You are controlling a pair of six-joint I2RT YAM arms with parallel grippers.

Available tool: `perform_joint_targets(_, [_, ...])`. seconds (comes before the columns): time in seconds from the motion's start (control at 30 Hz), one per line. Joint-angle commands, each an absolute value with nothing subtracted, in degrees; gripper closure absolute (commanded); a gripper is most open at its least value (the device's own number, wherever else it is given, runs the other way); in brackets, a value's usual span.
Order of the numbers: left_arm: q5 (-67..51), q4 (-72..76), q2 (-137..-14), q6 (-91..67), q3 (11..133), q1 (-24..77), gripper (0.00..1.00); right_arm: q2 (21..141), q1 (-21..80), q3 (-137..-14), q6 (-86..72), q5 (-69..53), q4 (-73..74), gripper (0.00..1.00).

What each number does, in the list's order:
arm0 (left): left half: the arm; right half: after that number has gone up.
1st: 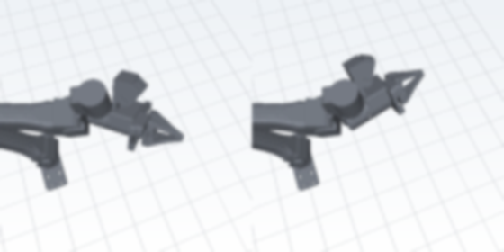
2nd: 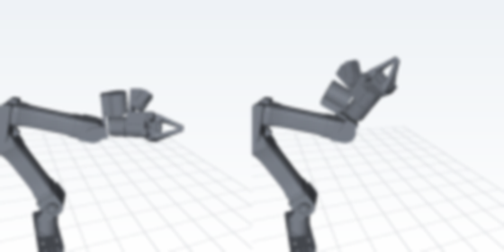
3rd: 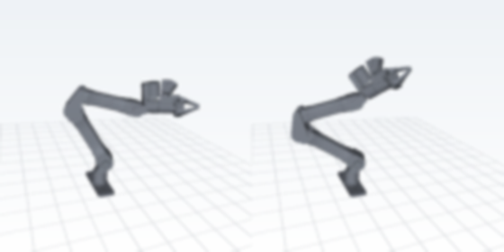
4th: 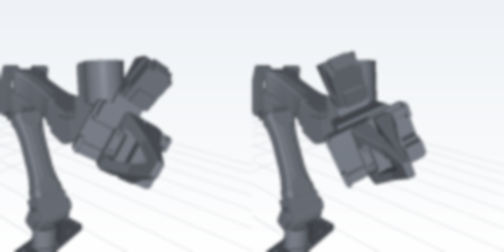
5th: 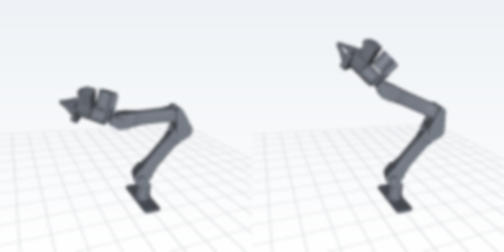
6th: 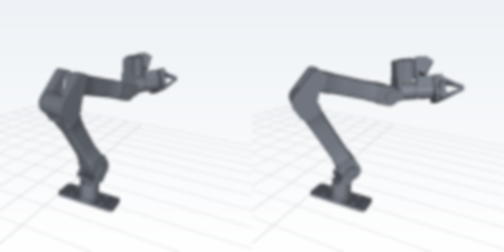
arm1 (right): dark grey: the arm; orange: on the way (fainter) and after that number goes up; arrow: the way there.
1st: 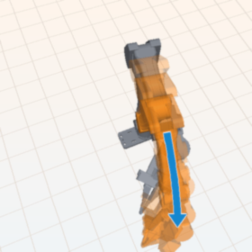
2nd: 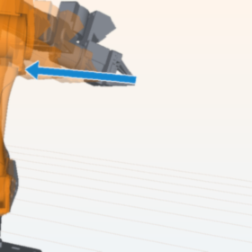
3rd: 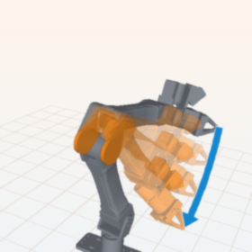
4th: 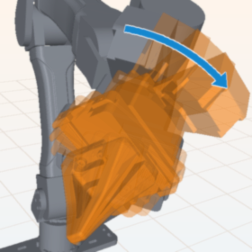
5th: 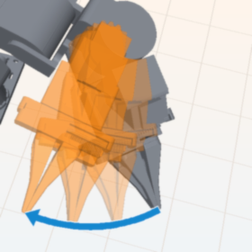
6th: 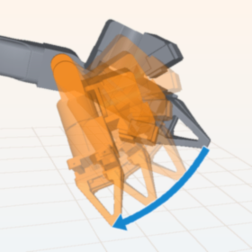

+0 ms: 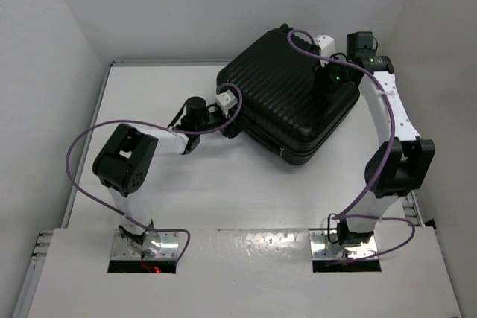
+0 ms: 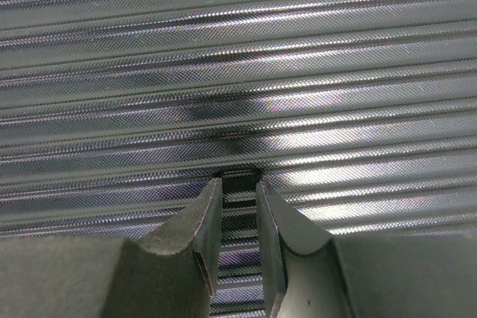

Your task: Pack the luggage

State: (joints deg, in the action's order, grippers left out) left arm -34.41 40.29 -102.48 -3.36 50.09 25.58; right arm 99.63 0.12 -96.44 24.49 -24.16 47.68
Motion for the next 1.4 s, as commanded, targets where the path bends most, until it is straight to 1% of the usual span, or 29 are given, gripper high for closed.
perform_joint_targets(0.0, [-32.96, 41.93, -105.64, -3.43, 55.36, 26.28, 0.43, 99.75, -0.70, -93.95, 22.59, -18.90, 59.59, 0.76])
perform_joint_targets(0.07, [-32.43, 41.31, -106.87, -4.04, 57.12, 26.28, 0.47, 99.84, -0.70, -94.22, 22.41, -18.54, 59.68, 0.77])
perform_joint_targets(0.13, [-32.43, 40.44, -108.02, -4.04, 58.27, 26.28, 0.53, 99.93, -0.79, -94.22, 22.33, -18.37, 59.76, 0.80])
perform_joint_targets(0.2, [-32.43, 39.30, -108.72, -4.04, 59.49, 26.28, 0.60, 100.02, -0.79, -94.22, 22.33, -17.93, 60.03, 0.85])
perform_joint_targets(0.23, [-32.43, 38.68, -109.24, -3.26, 59.50, 26.28, 0.69, 100.11, -0.79, -94.31, 22.41, -18.02, 60.20, 0.88])
perform_joint_targets(0.27, [-32.95, 38.67, -109.25, -3.25, 60.02, 26.28, 0.74, 100.19, -0.79, -94.13, 22.50, -17.93, 60.29, 0.91])
perform_joint_targets(0.3, [-33.57, 38.15, -109.25, -3.25, 60.03, 26.28, 0.79, 100.28, -0.70, -94.30, 22.15, -17.84, 60.47, 0.97])
perform_joint_targets(0.33, [-33.57, 38.14, -109.25, -3.25, 60.03, 26.28, 0.90, 100.46, -0.70, -94.48, 22.06, -17.84, 60.82, 1.00])
perform_joint_targets(0.43, [-34.10, 38.14, -108.11, -3.25, 58.62, 26.28, 1.00, 101.34, -0.44, -94.66, 20.31, -17.41, 61.35, 1.00])
perform_joint_targets(0.6, [-35.33, 39.37, -105.22, -6.06, 55.38, 26.28, 1.00, 101.95, 2.81, -92.30, 18.90, -15.47, 61.09, 1.00])
perform_joint_targets(0.67, [-35.33, 38.58, -104.33, -6.06, 54.76, 27.77, 1.00, 101.78, 4.04, -91.50, 18.90, -15.29, 61.26, 1.00])
perform_joint_targets(0.77, [-36.12, 40.67, -102.74, -6.06, 53.27, 32.77, 1.00, 102.04, 5.88, -90.36, 18.19, -16.08, 61.44, 1.00])
perform_joint_targets(0.8, [-36.12, 41.74, -102.22, -7.46, 53.26, 36.09, 1.00, 102.13, 6.50, -90.00, 17.85, -15.82, 61.09, 1.00])
perform_joint_targets(0.9, [-35.17, 45.17, -102.83, -11.41, 53.96, 41.03, 1.00, 102.74, 9.14, -89.21, 17.75, -15.03, 60.39, 1.00])
perform_joint_targets(0.93, [-35.16, 46.22, -103.53, -12.64, 55.27, 43.66, 1.00, 103.27, 10.01, -89.56, 17.67, -14.86, 60.64, 1.00])
perform_joint_targets(1.03, [-34.63, 48.51, -104.94, -15.90, 56.95, 47.44, 1.00, 104.32, 11.25, -91.92, 16.27, -15.20, 60.12, 1.00])
perform_joint_targets(1.13, [-35.94, 51.76, -104.94, -15.91, 56.34, 48.60, 1.00, 106.25, 11.34, -93.69, 15.21, -15.29, 59.85, 1.00])
perform_joint_targets(1.23, [-39.97, 54.49, -105.47, -14.69, 56.34, 48.60, 1.00, 106.70, 11.25, -95.45, 14.59, -15.56, 59.50, 1.00])
perform_joint_targets(1.37, [-43.84, 50.37, -105.47, -6.96, 58.70, 51.49, 1.00, 107.49, 11.60, -96.59, 14.15, -15.73, 59.33, 1.00])
